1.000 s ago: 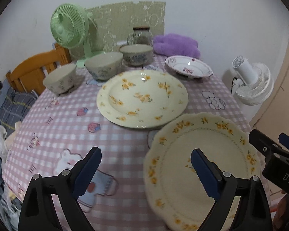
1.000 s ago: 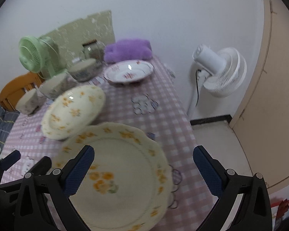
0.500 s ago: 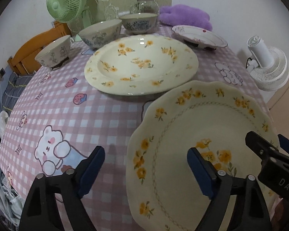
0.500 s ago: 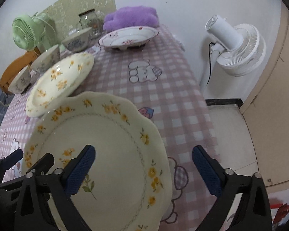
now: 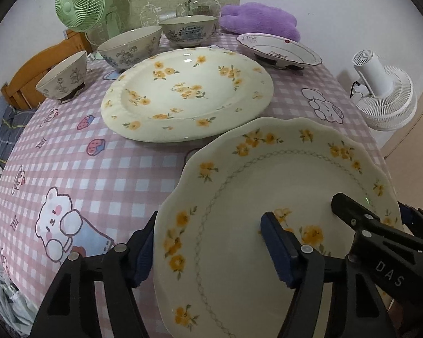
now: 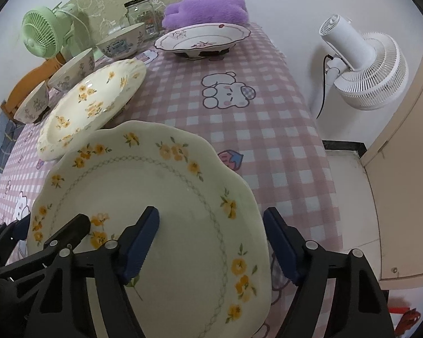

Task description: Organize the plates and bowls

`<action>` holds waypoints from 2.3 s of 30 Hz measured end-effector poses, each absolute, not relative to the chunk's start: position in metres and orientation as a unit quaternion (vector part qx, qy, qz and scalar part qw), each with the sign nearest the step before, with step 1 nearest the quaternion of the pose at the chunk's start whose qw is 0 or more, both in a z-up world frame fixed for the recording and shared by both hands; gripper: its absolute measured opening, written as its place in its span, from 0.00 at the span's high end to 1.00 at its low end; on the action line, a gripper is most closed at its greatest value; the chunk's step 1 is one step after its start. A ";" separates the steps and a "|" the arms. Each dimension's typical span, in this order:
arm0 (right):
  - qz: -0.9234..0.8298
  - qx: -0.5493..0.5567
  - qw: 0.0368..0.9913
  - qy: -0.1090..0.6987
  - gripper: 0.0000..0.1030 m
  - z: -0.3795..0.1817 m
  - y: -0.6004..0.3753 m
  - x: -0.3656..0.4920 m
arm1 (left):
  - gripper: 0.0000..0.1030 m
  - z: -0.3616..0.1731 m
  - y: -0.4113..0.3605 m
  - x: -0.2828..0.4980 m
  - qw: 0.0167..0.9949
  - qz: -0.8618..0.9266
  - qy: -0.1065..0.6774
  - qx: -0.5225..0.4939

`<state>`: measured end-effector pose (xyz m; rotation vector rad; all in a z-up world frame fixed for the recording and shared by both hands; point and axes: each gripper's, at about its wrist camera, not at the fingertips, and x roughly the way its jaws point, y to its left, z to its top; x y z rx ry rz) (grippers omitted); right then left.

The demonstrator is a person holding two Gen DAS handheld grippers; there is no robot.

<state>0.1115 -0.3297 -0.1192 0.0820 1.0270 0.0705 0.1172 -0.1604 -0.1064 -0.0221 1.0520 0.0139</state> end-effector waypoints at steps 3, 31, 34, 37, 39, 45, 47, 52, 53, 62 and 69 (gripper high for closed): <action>0.036 0.041 0.868 0.494 0.31 -0.118 -0.327 0.110 | 0.33 -0.106 -0.159 0.119 0.860 0.005 0.509 -0.014; 0.012 0.035 0.863 0.505 0.31 -0.087 -0.260 0.095 | 0.32 -0.083 -0.083 0.104 0.858 -0.022 0.511 -0.040; 0.016 0.039 0.858 0.511 0.31 -0.090 -0.240 0.095 | 0.32 -0.083 -0.059 0.107 0.857 -0.021 0.513 -0.045; 0.016 0.041 0.859 0.511 0.31 -0.089 -0.216 0.095 | 0.32 -0.081 -0.038 0.109 0.859 -0.023 0.510 -0.042; 0.014 0.043 0.860 0.509 0.31 -0.088 -0.203 0.096 | 0.32 -0.079 -0.024 0.111 0.861 -0.024 0.508 -0.037; 0.018 0.045 0.862 0.504 0.32 -0.088 -0.160 0.103 | 0.32 -0.077 0.016 0.117 0.864 -0.023 0.502 -0.034; 0.019 0.047 0.862 0.504 0.32 -0.089 -0.149 0.105 | 0.32 -0.079 0.028 0.120 0.863 -0.021 0.504 -0.031; 0.020 0.047 0.860 0.507 0.32 -0.095 -0.117 0.112 | 0.32 -0.083 0.059 0.125 0.862 -0.018 0.506 -0.029; 0.022 0.047 0.860 0.507 0.32 -0.097 -0.109 0.113 | 0.32 -0.085 0.067 0.126 0.861 -0.016 0.508 -0.029; 0.040 0.038 0.853 0.520 0.32 -0.110 -0.053 0.128 | 0.32 -0.098 0.120 0.136 0.854 0.000 0.519 -0.039; 0.031 0.037 0.847 0.530 0.32 -0.118 -0.035 0.139 | 0.32 -0.105 0.134 0.144 0.852 -0.007 0.522 -0.031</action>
